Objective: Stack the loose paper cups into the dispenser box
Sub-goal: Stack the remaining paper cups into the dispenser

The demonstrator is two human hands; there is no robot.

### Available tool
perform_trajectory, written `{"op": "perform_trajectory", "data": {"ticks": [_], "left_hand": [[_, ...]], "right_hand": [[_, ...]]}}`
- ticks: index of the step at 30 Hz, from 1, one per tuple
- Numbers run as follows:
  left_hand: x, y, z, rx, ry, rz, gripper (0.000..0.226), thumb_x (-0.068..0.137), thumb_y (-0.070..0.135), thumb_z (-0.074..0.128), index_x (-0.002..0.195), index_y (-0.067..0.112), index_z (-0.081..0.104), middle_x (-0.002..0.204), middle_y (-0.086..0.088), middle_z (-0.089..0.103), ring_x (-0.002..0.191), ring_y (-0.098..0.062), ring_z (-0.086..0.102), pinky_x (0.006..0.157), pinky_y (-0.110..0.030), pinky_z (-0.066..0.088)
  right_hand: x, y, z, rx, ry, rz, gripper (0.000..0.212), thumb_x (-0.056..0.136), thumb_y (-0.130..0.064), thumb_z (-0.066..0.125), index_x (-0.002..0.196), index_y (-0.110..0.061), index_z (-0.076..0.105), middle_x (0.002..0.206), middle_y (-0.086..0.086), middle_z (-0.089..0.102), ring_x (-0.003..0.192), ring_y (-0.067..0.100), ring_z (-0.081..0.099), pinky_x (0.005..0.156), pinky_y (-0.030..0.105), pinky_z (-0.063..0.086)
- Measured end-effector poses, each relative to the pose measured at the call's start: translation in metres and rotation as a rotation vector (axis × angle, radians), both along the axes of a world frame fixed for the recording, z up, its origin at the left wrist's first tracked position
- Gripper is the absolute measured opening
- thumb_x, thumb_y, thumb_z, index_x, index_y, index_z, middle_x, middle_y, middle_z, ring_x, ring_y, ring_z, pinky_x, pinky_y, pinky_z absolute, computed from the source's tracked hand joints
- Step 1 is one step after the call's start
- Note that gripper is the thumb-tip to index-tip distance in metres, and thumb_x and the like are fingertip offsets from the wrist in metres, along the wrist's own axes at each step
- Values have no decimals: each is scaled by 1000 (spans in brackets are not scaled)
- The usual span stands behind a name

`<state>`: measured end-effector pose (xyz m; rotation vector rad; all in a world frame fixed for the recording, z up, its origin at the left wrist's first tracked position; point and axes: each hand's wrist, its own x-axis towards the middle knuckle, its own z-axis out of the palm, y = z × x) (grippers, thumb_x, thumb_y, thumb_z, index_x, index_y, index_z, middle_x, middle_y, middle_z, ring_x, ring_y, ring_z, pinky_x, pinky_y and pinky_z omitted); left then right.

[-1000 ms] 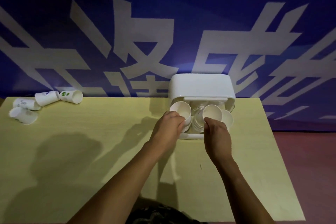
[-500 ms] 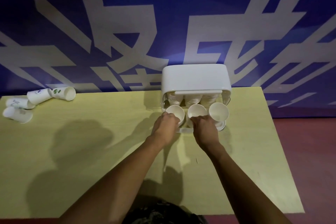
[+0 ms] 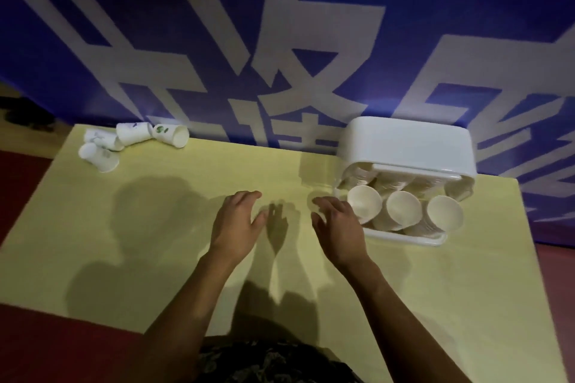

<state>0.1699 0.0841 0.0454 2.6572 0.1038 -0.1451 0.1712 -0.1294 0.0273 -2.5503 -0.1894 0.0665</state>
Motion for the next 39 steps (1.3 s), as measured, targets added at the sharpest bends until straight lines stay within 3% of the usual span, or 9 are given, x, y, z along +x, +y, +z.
{"op": "perform_trajectory", "data": {"ticks": [9,20,25,31,39], "left_hand": [[4,182,-15,-23,-4,195,40,90,31,61,126,15,59,124,-6,61,114,-27,53,95,-38,47],[89,398,-46,60,51,262,38,89,25,60,125,13,59,123,-12,59,108,-35,53,89,-41,45],[126,449,-61,125,46,322,41,87,22,61,126,13,56,131,-14,52,112,-35,47,88,-43,43],[156,481,-86,47,120,365,48,87,17,56,135,17,51,139,-11,42,121,-33,39,93,-42,42],[169,489,-99,13,225,275,57,84,19,61,138,18,44,138,-10,43,116,-33,45,92,-39,43]], "right_hand": [[32,162,-8,-28,61,124,31,97,-32,53,125,-20,61,126,-1,63,113,20,56,87,33,51],[108,355,-37,29,199,45,26,93,-26,61,117,-16,66,115,1,68,99,20,64,82,33,53],[154,409,-55,39,286,-39,26,94,-29,60,116,-17,66,116,2,68,100,21,64,85,33,52],[206,450,-78,30,411,-200,30,93,-27,59,120,-13,62,115,8,68,104,28,63,84,30,45],[237,474,-96,283,494,-598,31,90,-22,62,117,-16,47,117,8,63,102,28,62,89,46,53]]}}
